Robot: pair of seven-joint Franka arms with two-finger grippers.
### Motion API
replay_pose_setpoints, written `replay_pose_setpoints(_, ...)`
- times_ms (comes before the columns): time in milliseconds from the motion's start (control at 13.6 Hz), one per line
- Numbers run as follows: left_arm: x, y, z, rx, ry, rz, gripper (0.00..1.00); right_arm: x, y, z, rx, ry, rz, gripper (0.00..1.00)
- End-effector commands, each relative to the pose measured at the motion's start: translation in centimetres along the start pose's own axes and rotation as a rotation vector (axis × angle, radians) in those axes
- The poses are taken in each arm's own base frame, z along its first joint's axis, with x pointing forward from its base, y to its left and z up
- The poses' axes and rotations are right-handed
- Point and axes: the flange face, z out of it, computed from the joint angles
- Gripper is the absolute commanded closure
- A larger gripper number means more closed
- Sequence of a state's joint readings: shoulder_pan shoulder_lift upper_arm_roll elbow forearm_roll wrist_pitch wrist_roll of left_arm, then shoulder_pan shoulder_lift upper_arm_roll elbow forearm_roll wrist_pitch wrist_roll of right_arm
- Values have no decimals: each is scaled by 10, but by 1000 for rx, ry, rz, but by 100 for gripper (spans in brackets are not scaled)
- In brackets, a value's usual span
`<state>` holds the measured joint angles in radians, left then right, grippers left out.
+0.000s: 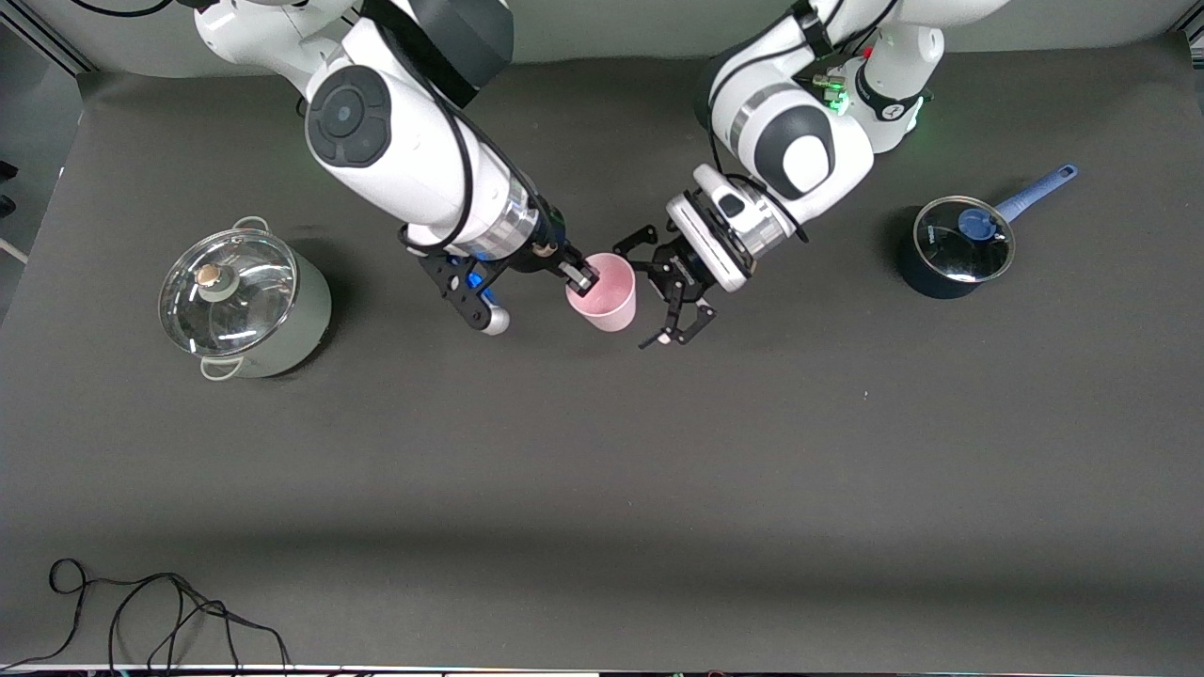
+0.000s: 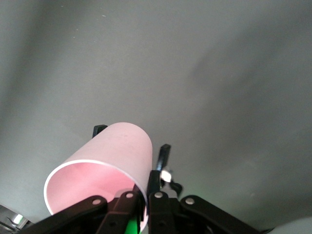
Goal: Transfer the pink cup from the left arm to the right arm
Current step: 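Open the left gripper and pull it back while the right gripper carries the cup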
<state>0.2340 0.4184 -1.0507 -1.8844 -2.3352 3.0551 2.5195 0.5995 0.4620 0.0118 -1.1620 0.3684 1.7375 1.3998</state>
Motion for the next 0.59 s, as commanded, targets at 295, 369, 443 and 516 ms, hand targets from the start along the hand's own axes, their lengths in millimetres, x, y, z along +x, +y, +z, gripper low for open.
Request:
replay_pose_setpoints(295, -48, -69, -33, 137, -129, -55, 0, 95, 58, -82, -123, -26, -279, 100)
replay_pose_setpoints(369, -48, -77, -38, 153, -129, -62, 0, 116, 73, -98, -144, -26, -325, 100)
replay_pose_setpoints(443, -50, -84, -41, 167, -132, -70, 0, 128, 87, -108, -187, -16, -381, 100)
replay_pose_setpoints(516, -52, -97, -48, 192, -141, -78, 0, 143, 102, -119, -240, 3, -450, 100)
